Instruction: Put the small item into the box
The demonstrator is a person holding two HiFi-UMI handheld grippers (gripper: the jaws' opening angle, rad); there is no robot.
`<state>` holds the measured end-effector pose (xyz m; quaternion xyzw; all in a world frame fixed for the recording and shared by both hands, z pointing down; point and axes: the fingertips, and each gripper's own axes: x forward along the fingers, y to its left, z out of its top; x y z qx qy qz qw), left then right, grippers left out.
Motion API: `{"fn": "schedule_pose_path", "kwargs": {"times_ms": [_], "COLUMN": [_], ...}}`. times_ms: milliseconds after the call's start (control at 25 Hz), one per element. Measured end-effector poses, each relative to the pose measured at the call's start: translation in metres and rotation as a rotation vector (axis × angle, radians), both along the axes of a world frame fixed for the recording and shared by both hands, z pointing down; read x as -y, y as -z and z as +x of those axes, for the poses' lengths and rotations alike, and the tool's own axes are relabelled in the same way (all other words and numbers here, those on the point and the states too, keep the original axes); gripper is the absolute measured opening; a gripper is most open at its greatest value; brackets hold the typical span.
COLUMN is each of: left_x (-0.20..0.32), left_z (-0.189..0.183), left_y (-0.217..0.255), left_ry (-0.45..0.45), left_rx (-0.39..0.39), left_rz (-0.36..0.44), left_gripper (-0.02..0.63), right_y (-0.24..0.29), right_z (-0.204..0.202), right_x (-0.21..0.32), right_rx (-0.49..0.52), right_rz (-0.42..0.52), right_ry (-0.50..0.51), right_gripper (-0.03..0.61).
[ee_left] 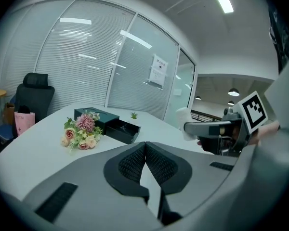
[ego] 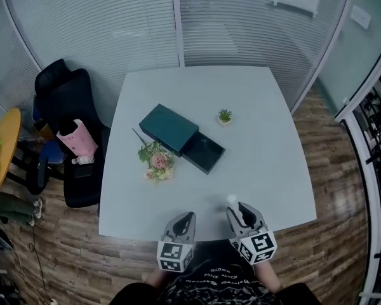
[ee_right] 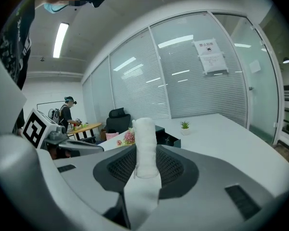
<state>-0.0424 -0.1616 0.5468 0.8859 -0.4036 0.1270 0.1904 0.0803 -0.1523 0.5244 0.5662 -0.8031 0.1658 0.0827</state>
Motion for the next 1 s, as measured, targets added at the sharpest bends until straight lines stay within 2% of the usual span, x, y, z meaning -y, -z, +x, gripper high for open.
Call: {"fn": "schedule_pose_path", "kwargs": {"times_ms": [240,320,400,480,680,800,1000], "left_x": [0.015,0.021,0.026,0.031,0.038,0.042,0.049], "left_z": [-0.009,-0.012,-0.015,-0.015,-0.016,-0.019,-0.029], "left_y": [0.007,0.009,0.008,0.007,0.009,0.011,0.005], "left_ry": [0.058,0.077,0.096,0.109,0.116,0.128,0.178], "left_rx": [0.011,0.012,0.011,0.008,0.034,0.010,0.013], "left_rz": [0.012,0.008,0.007,0.005,0.033,0.017,0.001], "left_gripper": [0.018,0.018,0.018,0.018,0.018,0.018,0.018], "right_y": [0.030,0.041,0.053,0.065,0.080,0.077,0.060], "right_z": [0.002,0.003,0.002,0.002,-0.001,-0.013,-0.024], "right_x": [0.041,0.056,0.073,0.093,0.142,0.164,0.204], "right_rx": [-0.095,-0.076,-0.021,-0.007,-0.093,-0.143,-0.238], "right_rz": [0.069,0.077,0.087,0.107,0.109,0.083,0.053], "right_ry": [0.072,0.082,0.126,0.173,0.261,0.367,0.449], "right_gripper": [0.133,0.133,0.133,0.133,0.133,0.133,0.133]}}
